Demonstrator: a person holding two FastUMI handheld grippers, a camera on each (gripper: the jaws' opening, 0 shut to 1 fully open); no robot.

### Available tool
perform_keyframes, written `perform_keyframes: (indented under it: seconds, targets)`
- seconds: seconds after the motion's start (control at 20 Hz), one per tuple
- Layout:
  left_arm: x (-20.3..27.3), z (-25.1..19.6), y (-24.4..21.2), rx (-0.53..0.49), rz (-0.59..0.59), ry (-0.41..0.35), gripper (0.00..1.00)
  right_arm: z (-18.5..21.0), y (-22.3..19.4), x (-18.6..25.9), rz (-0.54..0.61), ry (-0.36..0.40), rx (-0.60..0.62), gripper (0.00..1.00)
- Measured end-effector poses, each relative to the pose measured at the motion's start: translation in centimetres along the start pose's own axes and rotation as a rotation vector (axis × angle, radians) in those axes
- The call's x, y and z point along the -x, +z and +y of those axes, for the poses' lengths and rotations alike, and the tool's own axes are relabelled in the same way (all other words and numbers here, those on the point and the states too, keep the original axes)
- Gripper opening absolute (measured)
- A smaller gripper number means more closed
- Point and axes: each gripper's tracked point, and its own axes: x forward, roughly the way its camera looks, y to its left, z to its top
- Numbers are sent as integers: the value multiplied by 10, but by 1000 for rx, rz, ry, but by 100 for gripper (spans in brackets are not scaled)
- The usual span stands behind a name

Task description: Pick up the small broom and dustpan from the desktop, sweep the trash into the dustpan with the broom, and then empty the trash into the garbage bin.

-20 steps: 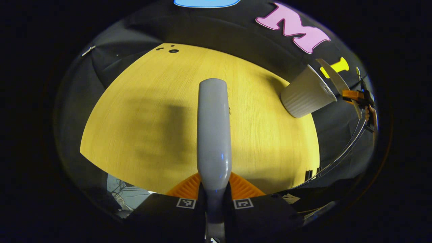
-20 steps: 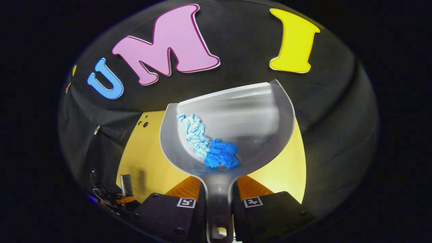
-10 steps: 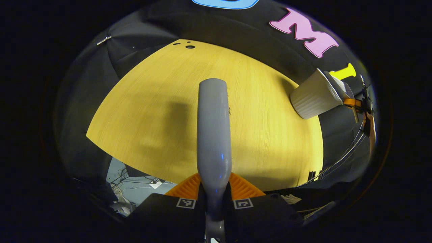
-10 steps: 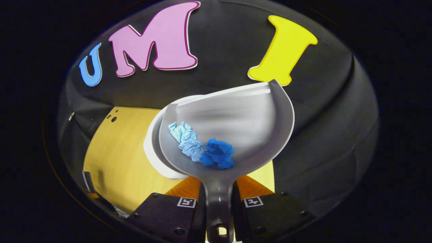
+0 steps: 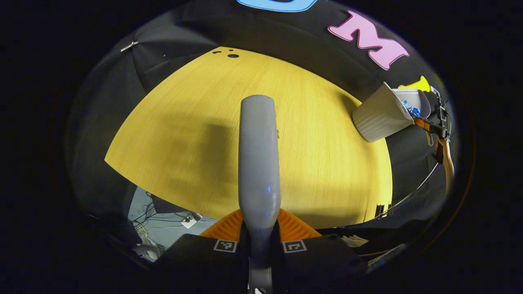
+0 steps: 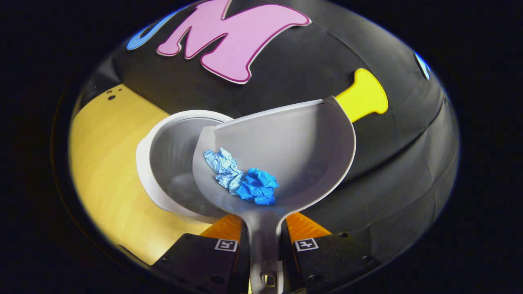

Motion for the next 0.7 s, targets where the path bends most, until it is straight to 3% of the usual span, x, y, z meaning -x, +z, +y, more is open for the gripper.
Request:
perform_keyframes:
  seconds: [0.3, 0.4, 0.45, 0.55, 0.7]
  targets:
    - [-3, 8, -21, -1, 18, 8, 26, 1, 1, 8, -101, -127, 306, 36]
    - [-3, 14, -26, -4, 16, 34, 22, -8, -5, 17, -128, -152, 370, 36]
    - [-3, 14, -27, -12, 16, 40, 29, -17, -11, 22, -136, -169, 412, 36]
    - [-2, 11, -29, -27, 20, 39, 22, -30, -18, 29, -151, -198, 479, 36]
    - [1, 8, -30, -35, 24, 28, 26, -21, -12, 28, -165, -225, 542, 35]
